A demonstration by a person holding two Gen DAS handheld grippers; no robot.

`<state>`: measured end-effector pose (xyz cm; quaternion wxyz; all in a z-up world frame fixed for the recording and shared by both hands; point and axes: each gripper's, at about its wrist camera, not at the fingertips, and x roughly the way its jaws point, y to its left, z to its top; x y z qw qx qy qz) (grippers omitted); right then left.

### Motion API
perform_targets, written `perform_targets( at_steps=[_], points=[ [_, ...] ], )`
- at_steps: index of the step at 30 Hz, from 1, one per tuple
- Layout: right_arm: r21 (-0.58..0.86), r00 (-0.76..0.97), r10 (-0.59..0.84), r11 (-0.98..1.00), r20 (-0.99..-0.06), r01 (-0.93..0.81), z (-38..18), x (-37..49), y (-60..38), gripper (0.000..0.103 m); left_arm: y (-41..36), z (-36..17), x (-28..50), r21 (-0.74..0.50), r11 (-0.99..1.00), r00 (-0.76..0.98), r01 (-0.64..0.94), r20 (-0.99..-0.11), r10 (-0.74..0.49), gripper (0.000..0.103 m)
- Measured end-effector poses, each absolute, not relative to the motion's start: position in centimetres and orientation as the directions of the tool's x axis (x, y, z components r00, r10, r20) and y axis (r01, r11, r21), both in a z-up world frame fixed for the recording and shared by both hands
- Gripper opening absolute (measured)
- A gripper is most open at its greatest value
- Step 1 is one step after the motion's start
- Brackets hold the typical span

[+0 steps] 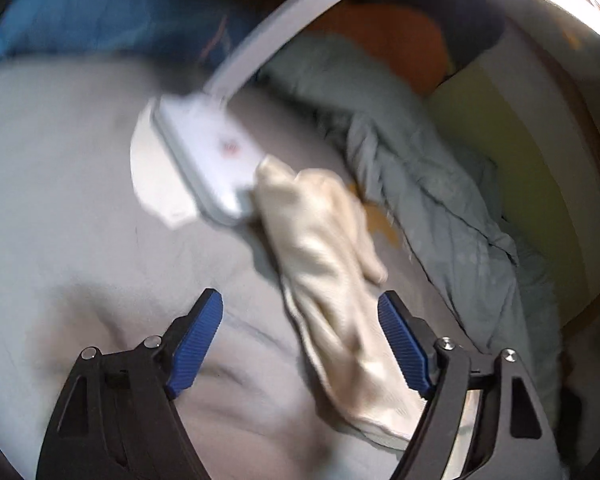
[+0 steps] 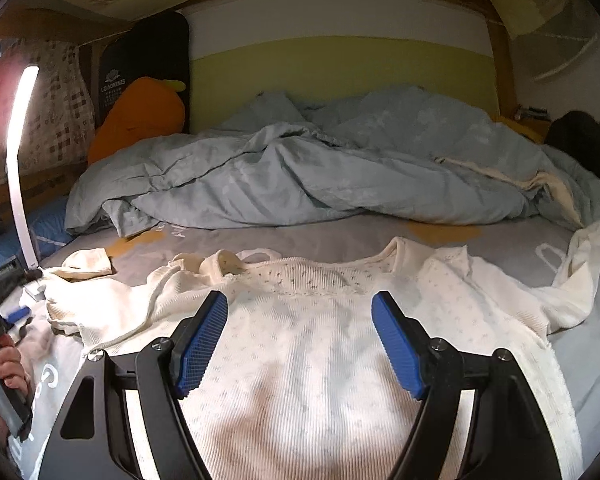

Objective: Fold small clothes

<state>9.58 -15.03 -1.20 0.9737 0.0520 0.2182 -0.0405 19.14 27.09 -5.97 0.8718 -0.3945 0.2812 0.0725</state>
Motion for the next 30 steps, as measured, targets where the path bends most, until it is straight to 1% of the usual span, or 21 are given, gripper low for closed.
perform_targets(
  at_steps=[2, 6, 8, 9, 10, 11, 12, 13, 15, 16, 17, 20, 22, 24, 25, 27, 28, 29, 30],
  points=[
    [0.088, 0.894, -0.049, 0.991, -0.445, 0.098, -1.4, 9.9, -15.1, 0.075, 27.0, -5.9, 18.9, -0.662, 0.675, 0.843, -0.325, -0.527, -0.111, 0.078],
    [0.093, 0.889, -0.038, 0.992, -0.456, 0.089, -1.6, 10.2, -15.2, 0.075, 26.0, -5.9, 19.1, -0.634, 0.710, 0.832, -0.306, -0.541, -0.124, 0.078],
    [0.098, 0.886, -0.034, 0.991, -0.462, 0.089, -1.7, 10.3, -15.3, 0.075, 25.8, -6.1, 19.5, -0.621, 0.715, 0.825, -0.319, -0.554, -0.113, 0.057],
    [0.105, 0.886, -0.032, 0.990, -0.463, 0.090, -1.7, 10.3, -15.4, 0.075, 25.8, -6.4, 19.8, -0.610, 0.720, 0.809, -0.331, -0.576, -0.116, 0.036],
    [0.112, 0.886, -0.031, 0.989, -0.462, 0.093, -1.8, 10.3, -15.5, 0.075, 25.6, -6.8, 20.4, -0.594, 0.728, 0.785, -0.344, -0.607, -0.124, 0.028],
    [0.122, 0.886, -0.029, 0.988, -0.464, 0.096, -1.8, 10.4, -15.7, 0.075, 25.4, -6.8, 20.8, -0.577, 0.739, 0.772, -0.349, -0.624, -0.123, 0.027],
    [0.130, 0.885, -0.026, 0.987, -0.466, 0.098, -1.9, 10.4, -15.9, 0.075, 25.1, -6.7, 21.0, -0.565, 0.751, 0.767, -0.342, -0.630, -0.124, 0.017],
    [0.139, 0.883, -0.023, 0.985, -0.469, 0.100, -1.9, 10.4, -16.1, 0.075, 24.8, -6.7, 21.2, -0.561, 0.759, 0.763, -0.331, -0.633, -0.135, 0.012],
    [0.161, 0.875, -0.012, 0.982, -0.484, 0.102, -2.2, 10.7, -16.5, 0.075, 24.2, -6.2, 21.2, -0.546, 0.778, 0.771, -0.311, -0.624, -0.130, 0.010],
    [0.173, 0.870, -0.004, 0.980, -0.493, 0.103, -2.3, 10.9, -16.7, 0.075, 24.1, -5.6, 21.0, -0.557, 0.784, 0.796, -0.274, -0.589, -0.141, 0.009],
    [0.186, 0.867, 0.002, 0.977, -0.499, 0.105, -2.5, 11.1, -17.0, 0.075, 23.7, -4.5, 20.3, -0.560, 0.798, 0.833, -0.223, -0.535, -0.142, 0.009],
    [0.219, 0.864, -0.001, 0.967, -0.504, 0.129, -2.6, 11.1, -17.8, 0.075, 20.7, -0.2, 18.0, -0.465, 0.879, 0.908, -0.108, -0.406, -0.104, 0.009],
    [0.248, 0.864, -0.002, 0.958, -0.504, 0.146, -2.7, 11.0, -18.6, 0.075, 17.7, 1.9, 17.2, -0.424, 0.906, 0.917, -0.022, -0.369, -0.150, 0.009],
    [0.272, 0.864, -0.010, 0.947, -0.503, 0.169, -2.7, 11.0, -19.3, 0.075, 13.5, 3.0, 17.1, -0.401, 0.909, 0.881, 0.119, -0.379, -0.282, 0.009],
    [0.284, 0.865, -0.012, 0.942, -0.502, 0.178, -2.7, 11.0, -19.6, 0.075, 10.9, 3.2, 16.9, -0.348, 0.919, 0.859, 0.185, -0.397, -0.323, 0.009],
    [0.306, 0.868, -0.029, 0.929, -0.497, 0.207, -2.7, 10.8, -20.4, 0.075, 4.5, 2.1, 16.7, -0.134, 0.948, 0.812, 0.288, -0.491, -0.316, 0.010],
    [0.313, 0.868, -0.038, 0.924, -0.494, 0.218, -2.7, 10.6, -20.7, 0.075, 2.1, 0.8, 16.9, -0.074, 0.945, 0.786, 0.319, -0.537, -0.308, 0.013],
    [0.320, 0.869, -0.049, 0.918, -0.492, 0.233, -2.7, 10.5, -21.1, 0.075, 0.7, -0.8, 17.2, -0.070, 0.937, 0.747, 0.343, -0.584, -0.318, 0.015],
    [0.330, 0.870, -0.060, 0.911, -0.489, 0.248, -2.7, 10.4, -21.5, 0.075, 0.2, -2.3, 17.7, -0.118, 0.929, 0.708, 0.351, -0.615, -0.346, 0.015]
  ],
)
